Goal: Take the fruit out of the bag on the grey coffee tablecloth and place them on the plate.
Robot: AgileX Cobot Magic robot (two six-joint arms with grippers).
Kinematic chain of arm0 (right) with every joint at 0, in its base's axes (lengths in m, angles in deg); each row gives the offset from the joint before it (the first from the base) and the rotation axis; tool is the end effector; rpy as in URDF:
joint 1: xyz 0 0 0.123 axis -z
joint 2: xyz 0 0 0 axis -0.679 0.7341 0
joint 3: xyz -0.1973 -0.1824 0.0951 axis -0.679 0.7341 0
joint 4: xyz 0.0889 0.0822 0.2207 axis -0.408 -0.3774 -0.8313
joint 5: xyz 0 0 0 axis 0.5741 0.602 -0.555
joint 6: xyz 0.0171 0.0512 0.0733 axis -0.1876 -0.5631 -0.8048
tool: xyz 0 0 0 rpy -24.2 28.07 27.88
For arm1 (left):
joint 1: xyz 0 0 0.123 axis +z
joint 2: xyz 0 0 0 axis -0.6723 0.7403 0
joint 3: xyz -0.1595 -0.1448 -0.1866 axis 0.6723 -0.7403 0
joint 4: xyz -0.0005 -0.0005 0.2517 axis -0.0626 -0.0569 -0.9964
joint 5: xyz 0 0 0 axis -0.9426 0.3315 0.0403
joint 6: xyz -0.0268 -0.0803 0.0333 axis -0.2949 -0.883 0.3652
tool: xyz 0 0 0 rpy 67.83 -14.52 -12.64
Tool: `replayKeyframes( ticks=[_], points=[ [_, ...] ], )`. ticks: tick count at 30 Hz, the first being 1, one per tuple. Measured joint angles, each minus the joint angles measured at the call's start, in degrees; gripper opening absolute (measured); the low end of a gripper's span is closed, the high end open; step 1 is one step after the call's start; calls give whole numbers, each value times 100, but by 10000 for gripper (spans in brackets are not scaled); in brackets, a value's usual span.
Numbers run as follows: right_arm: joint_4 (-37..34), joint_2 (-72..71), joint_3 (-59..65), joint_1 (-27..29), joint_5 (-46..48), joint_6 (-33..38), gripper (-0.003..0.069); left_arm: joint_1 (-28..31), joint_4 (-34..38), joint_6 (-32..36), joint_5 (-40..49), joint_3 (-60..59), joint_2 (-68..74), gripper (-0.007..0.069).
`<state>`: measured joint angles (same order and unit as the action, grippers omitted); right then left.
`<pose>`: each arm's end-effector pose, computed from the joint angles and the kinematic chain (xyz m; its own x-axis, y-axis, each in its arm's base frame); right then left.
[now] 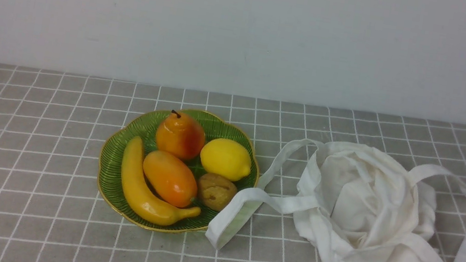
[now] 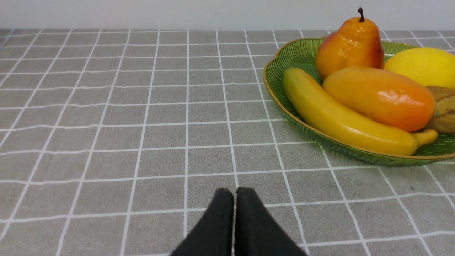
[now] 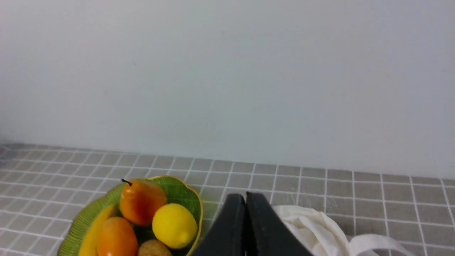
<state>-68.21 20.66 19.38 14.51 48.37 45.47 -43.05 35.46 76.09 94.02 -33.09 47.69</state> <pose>0.0987 0.0355 0.3759 -0.2755 0.0765 -0.9582 -0.2719 0.9499 0.1540 0.0523 -0.0048 0.1716 -0.2890 -0.0366 -0.9566 0.0444 0.9977 -0.0516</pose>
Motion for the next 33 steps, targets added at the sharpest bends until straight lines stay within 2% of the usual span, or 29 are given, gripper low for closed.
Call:
replayKeyframes(
  ticks=[9, 27, 32, 33],
  points=[
    [37, -708, 840, 0, -1905, -42, -13, 0, 0, 0, 0, 0, 0, -8],
    [170, -708, 866, -10, -2338, 39, -14, 0, 0, 0, 0, 0, 0, -8],
    [-509, -708, 867, -10, -2536, 929, -14, 0, 0, 0, 0, 0, 0, -8],
    [-895, -708, 867, -10, -2549, 1390, -14, 0, 0, 0, 0, 0, 0, -8]
  ],
)
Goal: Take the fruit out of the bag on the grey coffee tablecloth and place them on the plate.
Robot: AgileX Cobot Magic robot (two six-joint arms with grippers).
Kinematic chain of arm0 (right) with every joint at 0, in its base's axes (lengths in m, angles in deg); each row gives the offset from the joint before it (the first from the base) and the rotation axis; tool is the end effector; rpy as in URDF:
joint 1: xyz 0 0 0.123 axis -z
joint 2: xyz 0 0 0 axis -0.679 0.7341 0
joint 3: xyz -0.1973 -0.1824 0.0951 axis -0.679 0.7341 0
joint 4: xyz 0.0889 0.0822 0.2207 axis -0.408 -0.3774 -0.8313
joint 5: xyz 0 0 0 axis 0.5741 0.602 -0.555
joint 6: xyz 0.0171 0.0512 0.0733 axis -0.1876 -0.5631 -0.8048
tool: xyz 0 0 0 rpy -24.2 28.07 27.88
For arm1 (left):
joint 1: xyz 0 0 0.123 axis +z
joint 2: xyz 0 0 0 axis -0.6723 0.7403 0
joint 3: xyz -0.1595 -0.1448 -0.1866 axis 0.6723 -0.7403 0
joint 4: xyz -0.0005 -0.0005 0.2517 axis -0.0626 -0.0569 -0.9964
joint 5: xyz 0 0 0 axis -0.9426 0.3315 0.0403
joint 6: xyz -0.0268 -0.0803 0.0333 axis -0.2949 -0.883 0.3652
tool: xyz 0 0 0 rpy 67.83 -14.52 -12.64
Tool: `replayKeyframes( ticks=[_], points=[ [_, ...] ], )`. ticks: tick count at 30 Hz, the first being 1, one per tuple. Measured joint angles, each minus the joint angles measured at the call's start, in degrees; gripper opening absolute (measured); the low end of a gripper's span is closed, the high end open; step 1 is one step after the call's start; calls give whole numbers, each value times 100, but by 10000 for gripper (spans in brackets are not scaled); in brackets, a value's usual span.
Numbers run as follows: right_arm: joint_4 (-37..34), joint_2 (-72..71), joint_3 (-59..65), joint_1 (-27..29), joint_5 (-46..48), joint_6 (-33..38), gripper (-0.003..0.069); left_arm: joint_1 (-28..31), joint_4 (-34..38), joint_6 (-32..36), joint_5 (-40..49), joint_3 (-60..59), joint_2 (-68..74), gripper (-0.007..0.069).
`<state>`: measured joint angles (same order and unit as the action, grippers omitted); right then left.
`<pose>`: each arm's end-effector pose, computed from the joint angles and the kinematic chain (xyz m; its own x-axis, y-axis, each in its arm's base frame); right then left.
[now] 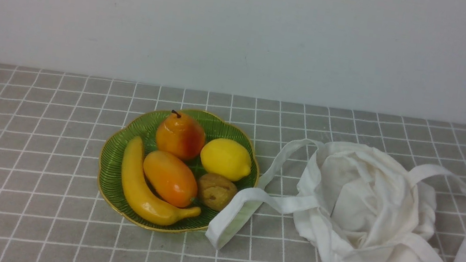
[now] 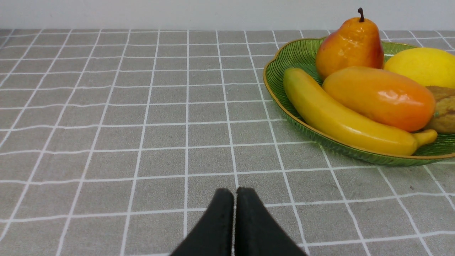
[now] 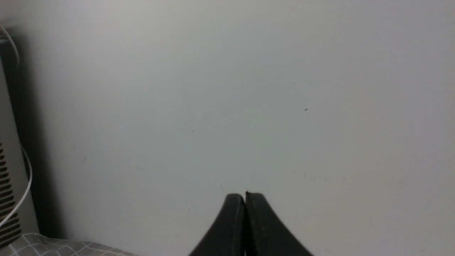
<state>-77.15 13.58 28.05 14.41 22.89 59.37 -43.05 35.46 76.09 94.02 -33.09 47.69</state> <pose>0.0785 0.0404 0.3764 0.0967 0.1319 -0.9865 -0.4665 0.8816 0.0722 0.0523 -0.0048 0.1716 -0.2890 -0.0366 -0.9566 0.0444 0.9977 -0.0516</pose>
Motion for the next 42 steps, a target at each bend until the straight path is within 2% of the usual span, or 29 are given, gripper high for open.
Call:
replayKeyframes(
  ticks=[3, 5, 11, 14, 20, 21, 23, 25, 31, 42],
  points=[
    [-558, 0, 5, 0, 6, 714, -14, 0, 0, 0, 0, 0, 0, -8],
    [-704, 0, 5, 0, 54, 926, -14, 0, 0, 0, 0, 0, 0, -8],
    [-687, -77, 95, 20, 605, 1103, -14, 0, 0, 0, 0, 0, 0, -8],
    [-367, -416, 554, 535, 785, 1209, -14, 0, 0, 0, 0, 0, 0, -8],
    [-265, -1189, 2169, 2119, 928, 1264, -14, 0, 0, 0, 0, 0, 0, -8],
    [-265, -1222, 2169, 2168, 928, 1264, -14, 0, 0, 0, 0, 0, 0, -8],
    [-278, -1700, 2941, 2698, 976, 1264, -14, 0, 0, 0, 0, 0, 0, -8],
    [-353, -2147, 3432, 2916, 1088, 1258, -14, 0, 0, 0, 0, 0, 0, -8],
    [-705, -2572, 3624, 2961, 1518, 1263, -14, 0, 1, 0, 0, 0, 0, -8],
    [-729, -2572, 3624, 2956, 1524, 1263, -14, 0, 1, 0, 11, 0, 0, -8]
  ],
)
